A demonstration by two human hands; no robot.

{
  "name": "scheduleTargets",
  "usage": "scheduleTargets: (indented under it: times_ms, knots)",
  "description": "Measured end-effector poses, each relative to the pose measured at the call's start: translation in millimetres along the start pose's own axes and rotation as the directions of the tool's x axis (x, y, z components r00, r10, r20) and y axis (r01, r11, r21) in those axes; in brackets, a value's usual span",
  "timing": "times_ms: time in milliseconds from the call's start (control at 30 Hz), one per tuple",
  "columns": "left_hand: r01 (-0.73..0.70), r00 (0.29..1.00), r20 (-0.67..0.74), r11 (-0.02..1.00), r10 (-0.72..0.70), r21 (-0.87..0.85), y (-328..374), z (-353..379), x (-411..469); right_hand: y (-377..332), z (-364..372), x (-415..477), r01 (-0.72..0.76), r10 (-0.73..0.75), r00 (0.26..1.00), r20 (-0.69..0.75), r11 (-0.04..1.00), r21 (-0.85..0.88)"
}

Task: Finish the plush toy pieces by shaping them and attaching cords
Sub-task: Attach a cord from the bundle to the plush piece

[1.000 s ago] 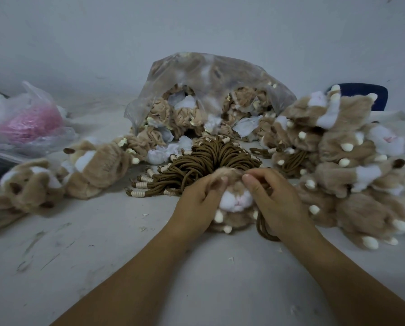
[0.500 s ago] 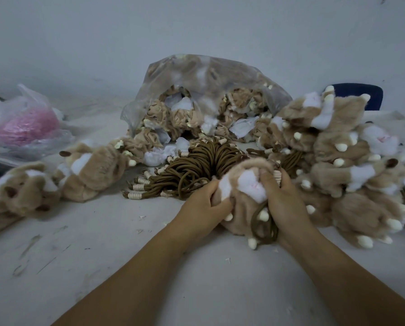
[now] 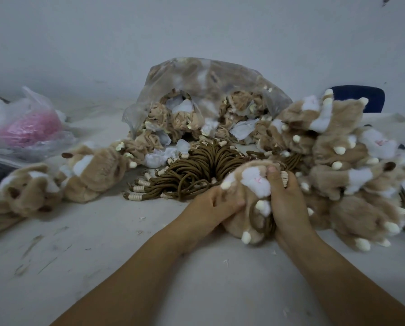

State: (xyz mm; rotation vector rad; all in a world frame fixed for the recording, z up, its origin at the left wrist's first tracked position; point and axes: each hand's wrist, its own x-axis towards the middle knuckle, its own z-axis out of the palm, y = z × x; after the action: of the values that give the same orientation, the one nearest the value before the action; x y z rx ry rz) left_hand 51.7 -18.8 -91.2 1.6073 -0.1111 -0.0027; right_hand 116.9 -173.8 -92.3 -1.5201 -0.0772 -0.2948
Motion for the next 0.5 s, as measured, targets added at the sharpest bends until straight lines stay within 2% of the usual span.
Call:
scheduleTargets:
  times_ms: [67, 100, 200, 267, 333, 400, 433, 500]
  knots:
    - [-0.02, 0.992, -0.121, 0.998, 0.027, 0.054, -1.3, 2.2, -0.1, -3.5, -4.0, -0.6, -0.017, 0.017, 1.0, -0.022, 0.999, 0.032]
    - [-0.022, 0.984, -0.178, 1.0, 0.023, 0.007, -1.0, 2.2, 0.9, -4.8, -7.2, -0.1, -0.058, 0.061, 0.997, -0.036, 0.997, 0.06]
    - [-0.026, 0.957, -0.284, 0.952, -0.065, -0.305, 13.6, -0.4, 5.2, -8.1, -13.3, 3.4, -0.276, 0.279, 0.96, -0.002, 0.951, 0.141]
    - [-0.062, 0.968, -0.247, 0.914, -0.043, -0.402, 29.4, -1.9, 10.6, -6.3, -13.7, 3.5, -0.314, 0.309, 0.949, 0.056, 0.938, 0.144]
    - [-0.094, 0.987, -0.157, 0.926, 0.039, -0.365, 50.5, 2.5, 15.9, -3.3, -14.2, 2.5, -0.236, 0.233, 0.967, 0.102, 0.971, 0.024]
    - [-0.102, 0.994, -0.073, 0.948, 0.084, -0.3, 72.2, 12.3, 25.8, 2.1, -13.4, -3.5, -0.084, 0.117, 0.969, 0.218, 0.984, -0.154]
    - [-0.102, 0.995, -0.039, 0.955, 0.095, -0.277, 82.9, 19.7, 33.4, 5.3, -11.8, -7.6, 0.006, 0.071, 0.957, 0.283, 0.965, -0.262]
    - [-0.116, 0.992, 0.016, 0.961, 0.124, -0.252, 103.0, 38.0, 52.8, 10.2, -5.7, -11.2, 0.204, -0.02, 0.928, 0.372, 0.863, -0.462]
